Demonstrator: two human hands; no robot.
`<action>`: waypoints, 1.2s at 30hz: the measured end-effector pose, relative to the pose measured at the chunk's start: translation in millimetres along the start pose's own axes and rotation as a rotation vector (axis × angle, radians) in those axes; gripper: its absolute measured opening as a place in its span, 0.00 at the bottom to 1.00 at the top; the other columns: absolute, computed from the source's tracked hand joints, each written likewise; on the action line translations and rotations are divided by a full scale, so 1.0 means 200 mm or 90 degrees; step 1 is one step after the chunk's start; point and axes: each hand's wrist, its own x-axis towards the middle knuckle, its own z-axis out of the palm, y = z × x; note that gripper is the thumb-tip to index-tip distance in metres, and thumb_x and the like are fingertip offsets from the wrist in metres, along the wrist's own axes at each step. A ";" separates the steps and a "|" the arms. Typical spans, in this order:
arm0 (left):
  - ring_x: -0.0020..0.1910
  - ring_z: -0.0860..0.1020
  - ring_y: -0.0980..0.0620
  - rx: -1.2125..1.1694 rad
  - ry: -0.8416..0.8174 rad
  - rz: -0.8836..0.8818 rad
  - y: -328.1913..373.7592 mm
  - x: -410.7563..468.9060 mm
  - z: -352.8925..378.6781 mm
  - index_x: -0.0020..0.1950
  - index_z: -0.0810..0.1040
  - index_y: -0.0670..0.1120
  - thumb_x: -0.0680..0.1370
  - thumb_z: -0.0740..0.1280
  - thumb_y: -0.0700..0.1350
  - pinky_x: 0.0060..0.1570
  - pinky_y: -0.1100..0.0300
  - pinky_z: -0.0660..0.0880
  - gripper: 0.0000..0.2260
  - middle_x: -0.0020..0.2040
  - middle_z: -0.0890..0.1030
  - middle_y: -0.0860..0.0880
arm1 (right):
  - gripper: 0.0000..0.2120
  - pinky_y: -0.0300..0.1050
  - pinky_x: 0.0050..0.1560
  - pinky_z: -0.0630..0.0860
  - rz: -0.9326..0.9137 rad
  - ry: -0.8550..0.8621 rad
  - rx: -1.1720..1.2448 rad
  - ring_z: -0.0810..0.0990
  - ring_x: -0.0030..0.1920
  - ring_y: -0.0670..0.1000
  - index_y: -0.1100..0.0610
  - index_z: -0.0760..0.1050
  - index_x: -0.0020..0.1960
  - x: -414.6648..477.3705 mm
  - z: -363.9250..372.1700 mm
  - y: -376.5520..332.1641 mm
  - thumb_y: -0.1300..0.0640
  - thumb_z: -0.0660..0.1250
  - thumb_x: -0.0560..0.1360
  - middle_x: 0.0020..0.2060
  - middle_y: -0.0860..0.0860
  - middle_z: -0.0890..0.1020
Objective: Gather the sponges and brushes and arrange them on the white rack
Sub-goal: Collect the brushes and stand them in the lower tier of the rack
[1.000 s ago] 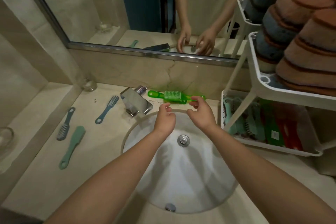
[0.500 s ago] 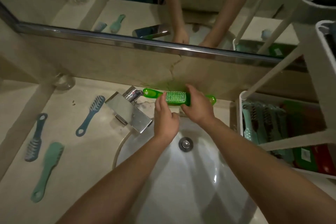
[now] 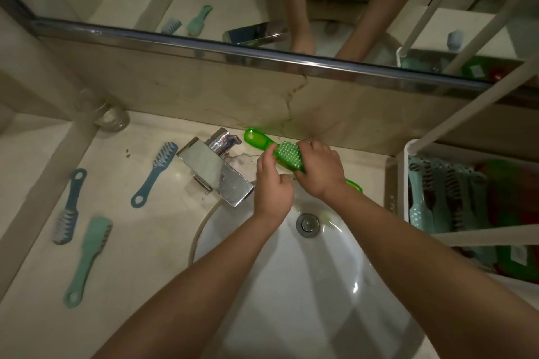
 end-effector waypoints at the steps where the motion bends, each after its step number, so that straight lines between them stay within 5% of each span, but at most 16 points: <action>1: 0.71 0.67 0.48 -0.002 0.009 -0.008 0.00 0.00 0.00 0.75 0.60 0.45 0.75 0.55 0.31 0.66 0.59 0.65 0.29 0.72 0.63 0.45 | 0.25 0.51 0.56 0.68 0.007 -0.002 0.029 0.71 0.61 0.61 0.56 0.66 0.68 -0.02 0.00 -0.01 0.53 0.67 0.73 0.61 0.58 0.73; 6: 0.71 0.65 0.50 -0.056 0.038 -0.056 0.07 -0.09 -0.01 0.76 0.60 0.46 0.82 0.55 0.40 0.65 0.63 0.61 0.22 0.73 0.64 0.46 | 0.20 0.50 0.49 0.75 0.113 0.000 0.316 0.77 0.52 0.57 0.58 0.69 0.62 -0.22 -0.04 -0.07 0.51 0.68 0.74 0.53 0.57 0.75; 10: 0.64 0.71 0.52 -0.123 0.019 -0.127 0.17 -0.21 -0.04 0.75 0.61 0.43 0.84 0.53 0.46 0.60 0.63 0.65 0.20 0.70 0.71 0.44 | 0.12 0.46 0.44 0.75 0.159 0.005 0.576 0.78 0.43 0.53 0.61 0.74 0.52 -0.45 -0.11 -0.13 0.58 0.70 0.71 0.43 0.55 0.80; 13: 0.56 0.76 0.41 -0.194 -0.024 -0.177 0.24 -0.31 -0.06 0.62 0.72 0.37 0.83 0.53 0.44 0.56 0.52 0.73 0.15 0.56 0.78 0.37 | 0.06 0.41 0.39 0.75 0.180 0.022 0.668 0.78 0.39 0.51 0.54 0.74 0.42 -0.64 -0.19 -0.15 0.60 0.70 0.71 0.37 0.51 0.79; 16: 0.51 0.79 0.44 -0.246 -0.091 -0.200 0.30 -0.45 -0.04 0.54 0.77 0.41 0.82 0.56 0.42 0.53 0.52 0.76 0.11 0.51 0.81 0.40 | 0.04 0.54 0.45 0.79 0.207 0.014 0.744 0.82 0.43 0.59 0.56 0.76 0.46 -0.82 -0.25 -0.14 0.59 0.69 0.72 0.43 0.60 0.83; 20: 0.50 0.81 0.46 -0.234 -0.106 -0.212 0.32 -0.62 0.02 0.48 0.77 0.48 0.82 0.58 0.43 0.49 0.55 0.78 0.08 0.50 0.82 0.44 | 0.12 0.57 0.41 0.82 0.237 -0.015 0.760 0.83 0.42 0.60 0.60 0.75 0.56 -1.02 -0.28 -0.07 0.57 0.67 0.75 0.48 0.63 0.82; 23: 0.46 0.80 0.49 -0.206 -0.105 -0.220 0.34 -0.75 0.10 0.57 0.78 0.44 0.81 0.60 0.44 0.43 0.58 0.77 0.10 0.50 0.81 0.45 | 0.13 0.53 0.36 0.82 0.251 -0.026 0.757 0.83 0.34 0.55 0.60 0.74 0.57 -1.15 -0.28 0.00 0.55 0.66 0.75 0.42 0.58 0.82; 28: 0.52 0.80 0.44 -0.170 -0.070 -0.228 0.33 -0.94 0.22 0.62 0.77 0.42 0.79 0.63 0.43 0.56 0.49 0.77 0.13 0.55 0.81 0.43 | 0.11 0.45 0.29 0.78 0.249 0.001 0.743 0.80 0.28 0.52 0.59 0.74 0.53 -1.33 -0.27 0.14 0.54 0.67 0.74 0.40 0.55 0.81; 33: 0.36 0.71 0.49 -0.151 -0.039 -0.232 0.32 -1.14 0.32 0.58 0.75 0.39 0.79 0.62 0.43 0.39 0.58 0.68 0.11 0.41 0.74 0.47 | 0.16 0.42 0.24 0.72 0.290 0.042 0.764 0.73 0.23 0.50 0.60 0.75 0.51 -1.46 -0.28 0.33 0.48 0.70 0.73 0.31 0.55 0.76; 36: 0.33 0.70 0.50 -0.144 -0.044 -0.216 0.31 -1.27 0.39 0.45 0.73 0.44 0.78 0.61 0.43 0.34 0.59 0.67 0.04 0.37 0.72 0.47 | 0.23 0.39 0.22 0.68 0.309 0.068 0.750 0.71 0.21 0.48 0.60 0.75 0.48 -1.52 -0.29 0.42 0.39 0.67 0.71 0.28 0.52 0.72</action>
